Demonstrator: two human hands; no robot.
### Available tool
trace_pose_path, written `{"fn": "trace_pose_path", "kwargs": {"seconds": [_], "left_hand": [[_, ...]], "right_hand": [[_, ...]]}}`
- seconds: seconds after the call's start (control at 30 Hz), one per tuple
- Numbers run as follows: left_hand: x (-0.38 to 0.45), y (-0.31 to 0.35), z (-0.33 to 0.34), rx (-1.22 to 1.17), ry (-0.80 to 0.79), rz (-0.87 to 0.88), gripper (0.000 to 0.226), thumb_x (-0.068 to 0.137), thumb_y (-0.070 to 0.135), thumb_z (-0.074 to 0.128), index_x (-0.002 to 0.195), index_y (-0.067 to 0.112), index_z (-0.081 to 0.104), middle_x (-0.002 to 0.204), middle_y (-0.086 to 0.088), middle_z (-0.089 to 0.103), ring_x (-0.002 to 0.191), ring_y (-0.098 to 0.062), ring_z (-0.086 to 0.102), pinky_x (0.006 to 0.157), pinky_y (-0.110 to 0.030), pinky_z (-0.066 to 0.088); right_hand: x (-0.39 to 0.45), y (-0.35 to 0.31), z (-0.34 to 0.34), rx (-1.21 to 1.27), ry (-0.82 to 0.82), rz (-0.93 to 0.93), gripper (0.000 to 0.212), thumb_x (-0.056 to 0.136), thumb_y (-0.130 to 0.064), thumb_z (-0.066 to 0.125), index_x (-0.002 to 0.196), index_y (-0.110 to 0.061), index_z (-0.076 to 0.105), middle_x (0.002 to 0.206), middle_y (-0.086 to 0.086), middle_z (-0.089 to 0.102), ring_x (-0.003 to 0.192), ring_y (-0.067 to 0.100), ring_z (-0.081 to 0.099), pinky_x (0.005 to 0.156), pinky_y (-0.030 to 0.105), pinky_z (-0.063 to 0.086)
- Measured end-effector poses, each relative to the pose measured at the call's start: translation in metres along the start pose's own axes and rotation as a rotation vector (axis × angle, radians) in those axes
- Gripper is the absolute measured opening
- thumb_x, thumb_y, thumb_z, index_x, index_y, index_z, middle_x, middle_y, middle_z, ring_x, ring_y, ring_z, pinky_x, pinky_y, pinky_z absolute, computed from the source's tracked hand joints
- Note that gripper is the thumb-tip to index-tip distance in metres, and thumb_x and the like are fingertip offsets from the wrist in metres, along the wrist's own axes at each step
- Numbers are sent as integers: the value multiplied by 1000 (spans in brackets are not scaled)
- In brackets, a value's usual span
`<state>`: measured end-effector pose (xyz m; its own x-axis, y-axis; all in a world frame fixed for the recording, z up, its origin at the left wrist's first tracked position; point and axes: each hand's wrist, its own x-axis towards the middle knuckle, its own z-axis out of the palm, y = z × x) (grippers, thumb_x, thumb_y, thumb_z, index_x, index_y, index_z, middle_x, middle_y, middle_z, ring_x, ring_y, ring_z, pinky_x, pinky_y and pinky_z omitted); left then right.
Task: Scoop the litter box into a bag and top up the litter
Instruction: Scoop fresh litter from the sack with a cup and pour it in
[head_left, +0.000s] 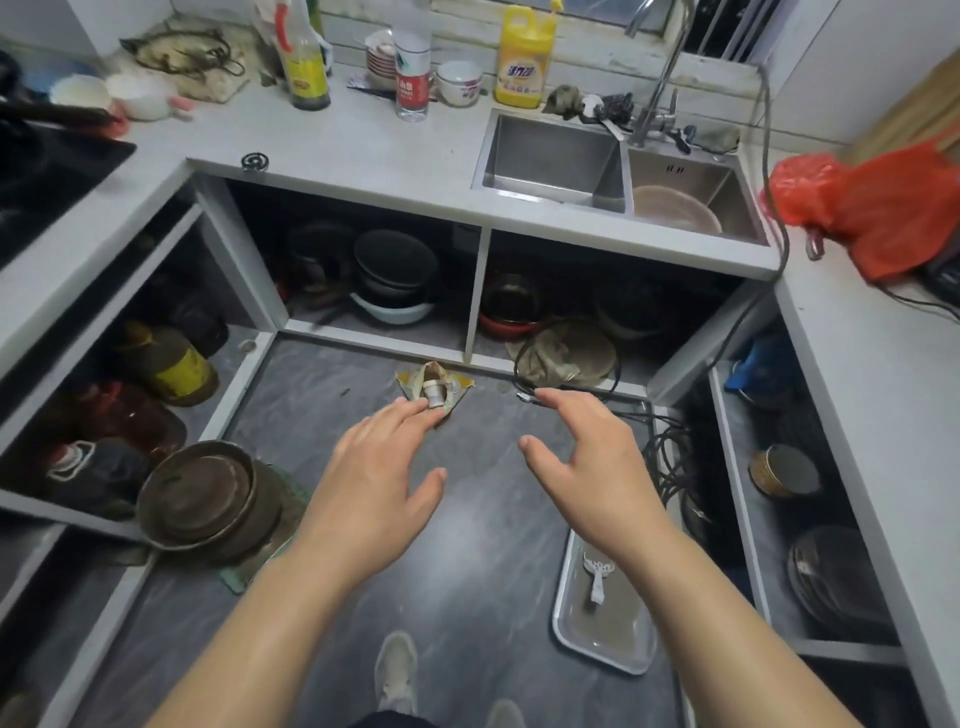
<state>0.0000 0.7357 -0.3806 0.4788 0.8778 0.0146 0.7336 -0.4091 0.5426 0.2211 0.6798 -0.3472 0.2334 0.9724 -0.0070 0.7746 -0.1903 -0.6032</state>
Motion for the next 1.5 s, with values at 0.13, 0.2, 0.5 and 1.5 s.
{"fn": "trace_pose_path", "kwargs": {"seconds": [0.13, 0.2, 0.5, 1.5], "left_hand": [[30, -38, -17, -1, -16, -21, 61, 97, 37, 63, 154, 27, 44, 161, 10, 39, 154, -9, 25, 122, -30, 14], [45, -49, -22, -25, -23, -37, 61, 97, 38, 63, 153, 27, 43, 161, 10, 39, 154, -9, 24, 124, -33, 17], [118, -97, -11, -20, -63, -184, 60, 96, 37, 64, 153, 29, 44, 161, 10, 40, 153, -10, 27, 125, -38, 23], [408, -310, 183, -23, -404, -285, 53, 94, 26, 65, 146, 26, 55, 153, -1, 50, 140, -23, 47, 117, -42, 37]], "right_hand": [[35, -26, 20, 5, 0, 19, 50, 93, -33, 65, 141, -26, 53, 136, -13, 54, 127, 5, 47, 106, 21, 35], [48, -30, 27, 2, -20, 40, 50, 93, -35, 64, 141, -27, 52, 136, -14, 54, 123, 7, 51, 107, 25, 38], [124, 3, 63, 47, -89, 127, 46, 93, -37, 65, 137, -29, 55, 130, -16, 57, 123, 5, 50, 102, 36, 47], [428, 165, 331, 90, -398, 444, 44, 92, -25, 66, 134, -13, 61, 118, 10, 68, 96, 21, 66, 89, 29, 51]]}}
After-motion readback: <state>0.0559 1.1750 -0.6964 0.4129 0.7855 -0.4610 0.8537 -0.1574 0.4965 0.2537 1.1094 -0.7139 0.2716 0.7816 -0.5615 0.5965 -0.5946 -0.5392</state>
